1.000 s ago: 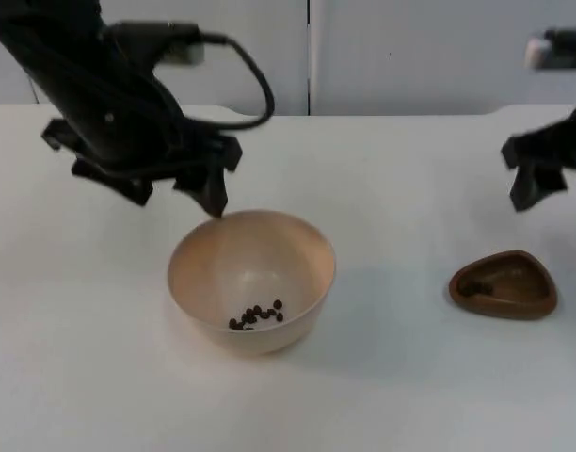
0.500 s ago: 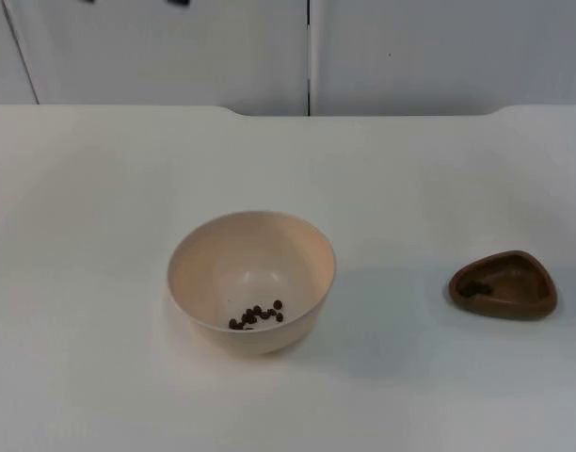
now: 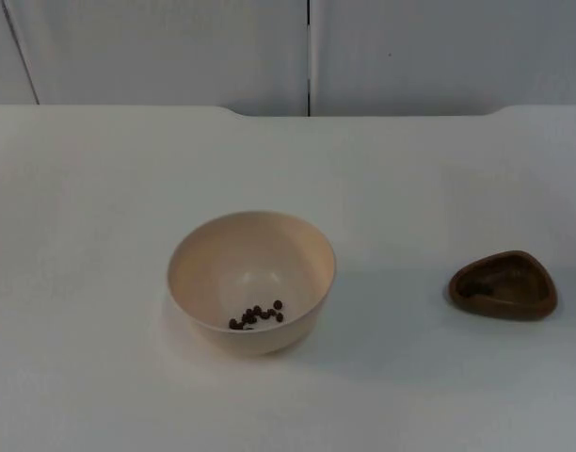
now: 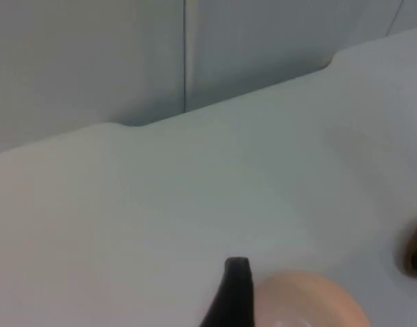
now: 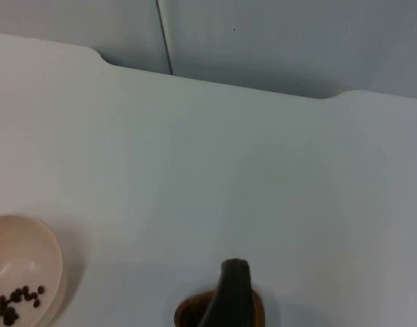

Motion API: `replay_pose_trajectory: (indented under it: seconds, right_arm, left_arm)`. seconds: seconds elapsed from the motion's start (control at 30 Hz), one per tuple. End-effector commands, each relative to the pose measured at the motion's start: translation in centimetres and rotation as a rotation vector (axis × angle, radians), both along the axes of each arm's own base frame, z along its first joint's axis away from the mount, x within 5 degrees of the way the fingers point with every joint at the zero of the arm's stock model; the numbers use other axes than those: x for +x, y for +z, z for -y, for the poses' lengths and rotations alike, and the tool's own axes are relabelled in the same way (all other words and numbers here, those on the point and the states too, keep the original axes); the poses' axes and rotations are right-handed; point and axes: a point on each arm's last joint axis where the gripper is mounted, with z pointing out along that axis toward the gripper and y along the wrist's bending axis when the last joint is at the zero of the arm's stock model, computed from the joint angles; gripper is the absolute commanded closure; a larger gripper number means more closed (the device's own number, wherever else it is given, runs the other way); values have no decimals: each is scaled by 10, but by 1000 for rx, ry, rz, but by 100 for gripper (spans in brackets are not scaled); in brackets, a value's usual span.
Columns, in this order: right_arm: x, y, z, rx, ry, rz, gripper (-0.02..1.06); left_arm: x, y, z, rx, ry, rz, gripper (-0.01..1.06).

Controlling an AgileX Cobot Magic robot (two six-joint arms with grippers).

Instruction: Pick up the bowl with the left hand and pour the coffee beans from the cup into the bowl with the right hand.

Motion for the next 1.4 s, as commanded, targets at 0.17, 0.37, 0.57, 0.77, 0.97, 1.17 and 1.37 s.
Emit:
replay_pose_trajectory:
  seconds: [0.17,0.37,0.57,0.77,0.97,1.17,1.37]
  right_arm:
    - [-35,-5,12,3,0,36,36]
    - [-60,-11,19,13,0,64,36]
    - [-91,-27,26,58,7,77,36]
    - [-109,-40,31,55,8,71,36]
    - [-132,-53,38,7,39,54,36]
    - [-153,-67,44,11,41,65,36]
    - [-169,-79,48,23,42,111,36]
  left_arm:
    - [-34,1,-12,-15,0,42,32]
    - [-53,-16,-19,-17,6,38,32]
    - [-84,-40,-30,-31,14,38,32]
    - [-107,-47,-37,-52,12,75,32]
    - [-133,-47,-46,-65,2,115,32]
    - [-149,-60,-51,-71,1,131,32]
    - [-160,-71,-56,-57,4,155,32]
